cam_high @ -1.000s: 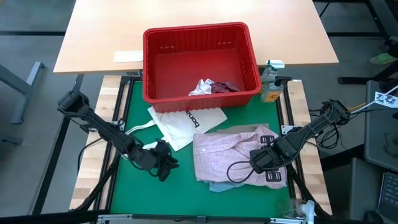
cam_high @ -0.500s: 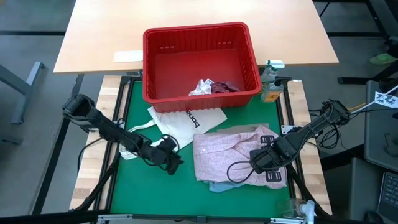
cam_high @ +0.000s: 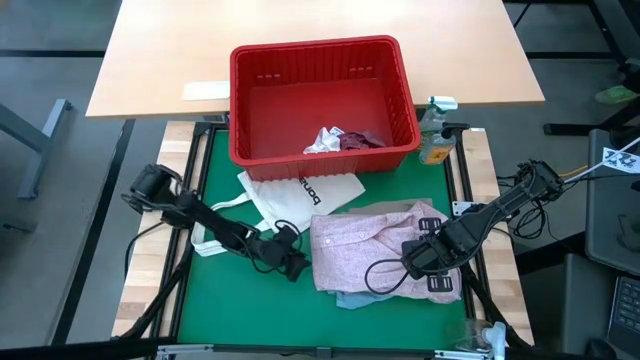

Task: Fold laundry
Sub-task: Fold the pink shirt

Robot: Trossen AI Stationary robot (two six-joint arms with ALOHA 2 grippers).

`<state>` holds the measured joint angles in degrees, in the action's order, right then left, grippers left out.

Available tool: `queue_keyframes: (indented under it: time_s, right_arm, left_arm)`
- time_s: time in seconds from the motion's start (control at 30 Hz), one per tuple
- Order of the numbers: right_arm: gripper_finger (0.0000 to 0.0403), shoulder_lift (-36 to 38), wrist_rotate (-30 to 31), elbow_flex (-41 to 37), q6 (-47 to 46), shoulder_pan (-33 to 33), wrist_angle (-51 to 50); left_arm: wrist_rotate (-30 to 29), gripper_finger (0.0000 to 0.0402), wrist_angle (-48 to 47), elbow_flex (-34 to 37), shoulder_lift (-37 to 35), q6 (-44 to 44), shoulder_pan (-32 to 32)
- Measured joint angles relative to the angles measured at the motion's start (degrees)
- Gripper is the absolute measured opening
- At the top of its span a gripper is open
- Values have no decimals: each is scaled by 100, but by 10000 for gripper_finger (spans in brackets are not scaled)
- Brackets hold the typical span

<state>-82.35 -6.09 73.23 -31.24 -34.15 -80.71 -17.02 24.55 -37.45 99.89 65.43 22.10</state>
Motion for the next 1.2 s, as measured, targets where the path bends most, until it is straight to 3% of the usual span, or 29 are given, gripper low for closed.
queue_keyframes:
  time_s: [0.33, 1.0, 1.2]
  right_arm:
    - [156, 0, 0, 0, 0, 0, 1]
    - [156, 0, -2, 0, 0, 0, 3]
    - [156, 0, 0, 0, 2, 0, 1]
  left_arm:
    - [197, 192, 1264, -2, 547, -874, -23]
    - [130, 192, 1491, -7, 593, -1051, -286]
    - [153, 142, 1673, -7, 593, -1349, -288]
